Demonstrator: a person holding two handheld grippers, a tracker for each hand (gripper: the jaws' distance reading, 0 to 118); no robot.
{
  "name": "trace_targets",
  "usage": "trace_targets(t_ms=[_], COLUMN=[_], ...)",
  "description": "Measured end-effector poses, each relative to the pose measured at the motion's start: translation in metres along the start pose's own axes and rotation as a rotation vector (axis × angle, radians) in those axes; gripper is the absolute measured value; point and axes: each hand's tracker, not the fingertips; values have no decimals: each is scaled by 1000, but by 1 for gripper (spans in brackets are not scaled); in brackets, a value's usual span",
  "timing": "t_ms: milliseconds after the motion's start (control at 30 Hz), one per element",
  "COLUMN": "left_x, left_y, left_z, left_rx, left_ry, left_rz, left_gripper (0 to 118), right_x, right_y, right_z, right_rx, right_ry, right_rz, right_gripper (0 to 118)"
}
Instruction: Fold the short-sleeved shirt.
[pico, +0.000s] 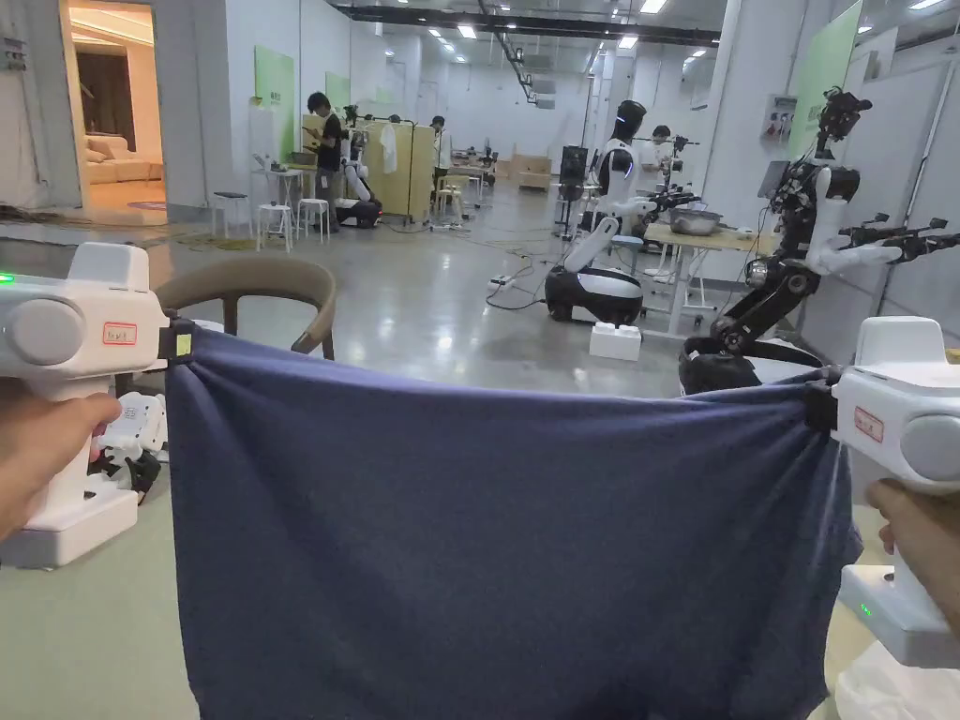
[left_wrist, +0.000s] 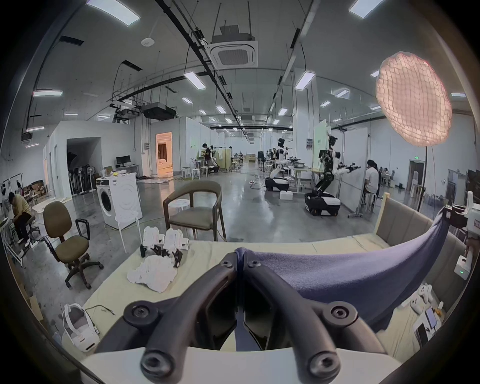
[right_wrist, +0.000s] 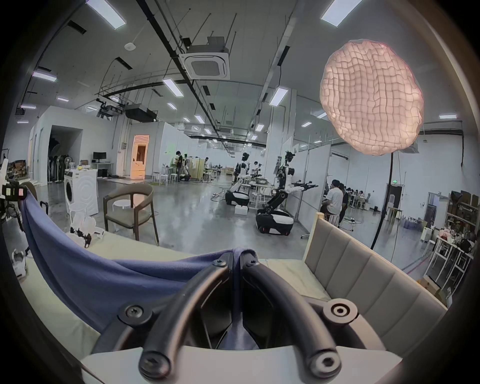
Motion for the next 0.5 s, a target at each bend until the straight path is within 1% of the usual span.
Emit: trace_targets(t_ms=[100, 200, 333, 500], left_x=[0, -2, -3, -3], left_y=[26, 49, 76, 108], left_z=[-8, -19, -37, -52], left_rx=[24, 34, 44, 58], left_ry=[10, 15, 34, 47], left_rz=[-1, 6, -14, -10], left_gripper=[0, 0, 0, 0], right_x=[3, 2, 2, 1], right_y=[27, 49, 78, 114], right_z=[-20, -30, -44, -58], right_rx=[6, 16, 27, 56], right_ry=[-6, -15, -16, -24], right_rz=[-17, 5, -6, 13], right_gripper=[2, 2, 2, 2])
